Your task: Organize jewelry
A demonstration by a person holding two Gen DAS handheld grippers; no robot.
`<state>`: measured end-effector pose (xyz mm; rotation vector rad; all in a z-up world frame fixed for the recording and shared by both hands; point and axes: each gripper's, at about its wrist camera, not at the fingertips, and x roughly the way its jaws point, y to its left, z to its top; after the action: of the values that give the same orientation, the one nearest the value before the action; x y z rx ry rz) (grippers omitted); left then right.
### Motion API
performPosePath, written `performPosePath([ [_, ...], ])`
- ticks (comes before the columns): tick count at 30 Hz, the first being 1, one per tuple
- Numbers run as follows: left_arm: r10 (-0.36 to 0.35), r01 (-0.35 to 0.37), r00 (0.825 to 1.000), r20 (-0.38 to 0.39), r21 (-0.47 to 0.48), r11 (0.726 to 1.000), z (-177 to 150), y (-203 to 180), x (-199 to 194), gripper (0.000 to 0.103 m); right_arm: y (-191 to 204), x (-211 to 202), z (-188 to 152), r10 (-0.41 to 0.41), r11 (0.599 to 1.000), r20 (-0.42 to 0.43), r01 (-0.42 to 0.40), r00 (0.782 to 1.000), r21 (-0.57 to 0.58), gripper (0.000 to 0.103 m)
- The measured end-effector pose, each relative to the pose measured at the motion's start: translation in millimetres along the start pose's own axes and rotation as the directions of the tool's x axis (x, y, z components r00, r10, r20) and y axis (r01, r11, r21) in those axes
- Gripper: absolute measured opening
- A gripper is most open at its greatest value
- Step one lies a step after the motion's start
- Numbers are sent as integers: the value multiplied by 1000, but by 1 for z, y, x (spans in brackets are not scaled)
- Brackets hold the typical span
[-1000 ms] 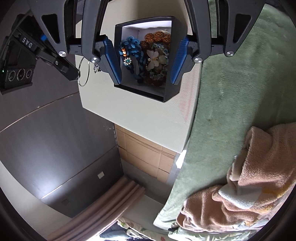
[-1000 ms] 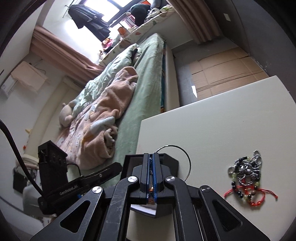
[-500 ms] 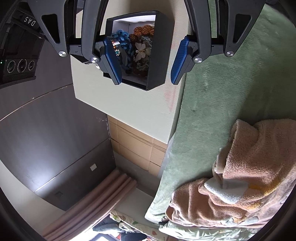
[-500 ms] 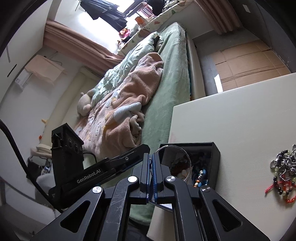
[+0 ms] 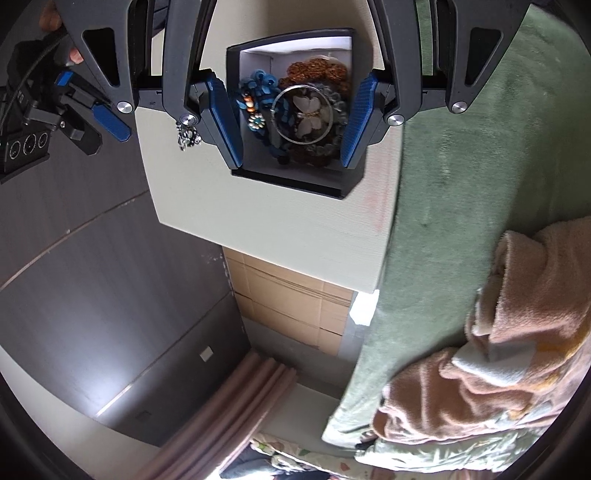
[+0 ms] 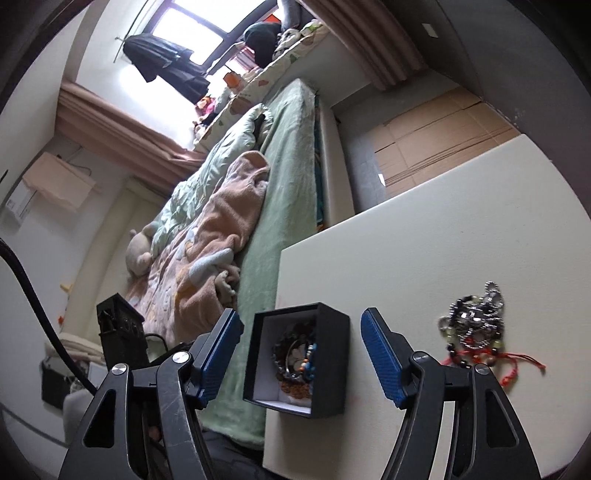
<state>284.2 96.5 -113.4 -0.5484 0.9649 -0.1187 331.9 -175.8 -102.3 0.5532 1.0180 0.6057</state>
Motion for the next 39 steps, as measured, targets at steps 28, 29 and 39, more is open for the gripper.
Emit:
performPosePath([
  [28, 57, 22, 948, -312, 243, 970, -36, -136, 116, 25, -127, -76, -10, -180, 930, 21, 164, 983, 330, 83],
  [29, 63, 17, 945, -322, 238, 971, -37, -137, 122, 24, -129, -78, -10, -181, 928, 22, 163, 983, 335, 83],
  [39, 172, -75, 923, -344, 278, 958, -53, -152, 158, 18, -146, -92, -11, -157, 919, 36, 133, 987, 371, 83],
])
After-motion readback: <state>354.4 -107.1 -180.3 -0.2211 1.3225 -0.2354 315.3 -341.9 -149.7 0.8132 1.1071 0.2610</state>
